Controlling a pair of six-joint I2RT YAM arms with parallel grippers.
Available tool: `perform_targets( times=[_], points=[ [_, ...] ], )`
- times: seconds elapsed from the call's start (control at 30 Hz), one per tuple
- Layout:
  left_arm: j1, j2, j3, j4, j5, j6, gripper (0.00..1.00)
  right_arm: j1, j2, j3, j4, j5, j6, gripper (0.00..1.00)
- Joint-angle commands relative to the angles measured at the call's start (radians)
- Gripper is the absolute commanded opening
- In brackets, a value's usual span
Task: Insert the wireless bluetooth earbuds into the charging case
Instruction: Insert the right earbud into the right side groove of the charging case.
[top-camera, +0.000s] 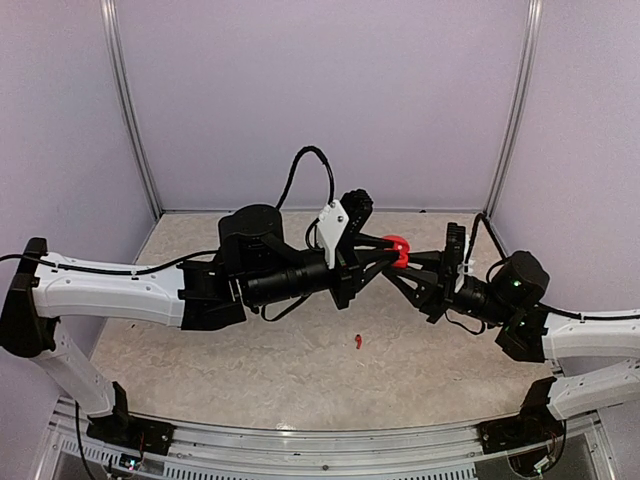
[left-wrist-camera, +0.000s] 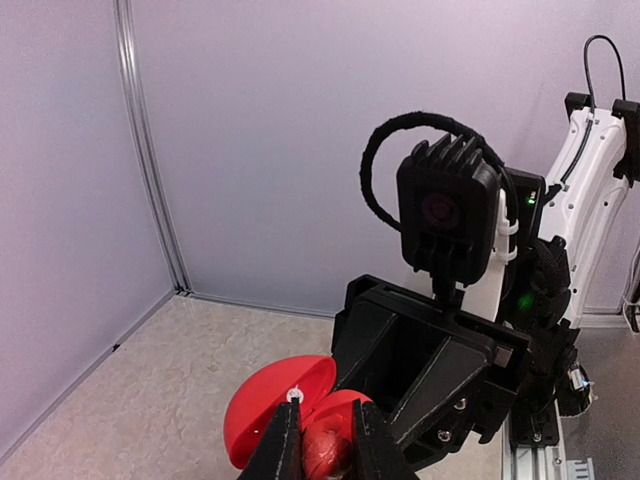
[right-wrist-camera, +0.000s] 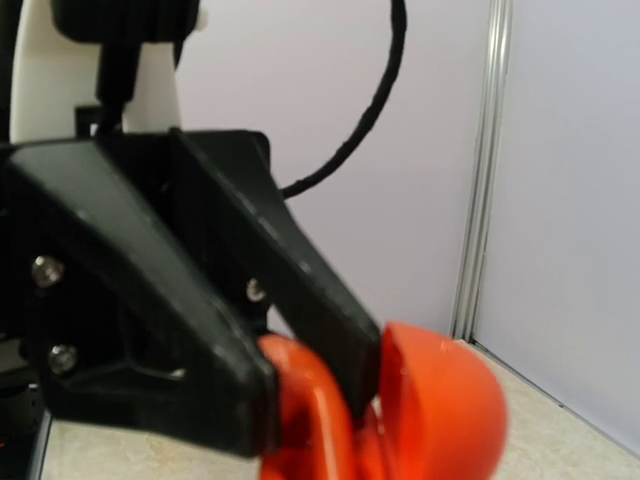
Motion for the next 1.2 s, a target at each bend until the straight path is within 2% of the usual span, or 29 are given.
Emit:
perform_targets(
  times=[0.0, 0.43, 1.17],
  points=[
    [0.003, 0.027, 0.019, -0.062, -0.024, 0.019, 0.16, 0.01, 0.011, -0.001, 0.046, -0.008, 0.011, 0.0],
    [0.003, -0.033, 0.048, -0.197, -0.073, 0.072, 0.12, 0.01, -0.001, 0.01, -0.096, 0.102, -0.063, 0.0],
    [0.01, -0.011, 0.117, -0.35, -0.088, 0.062, 0.09, 0.014, -0.015, 0.025, -0.173, 0.085, -0.207, 0.0]
  ],
)
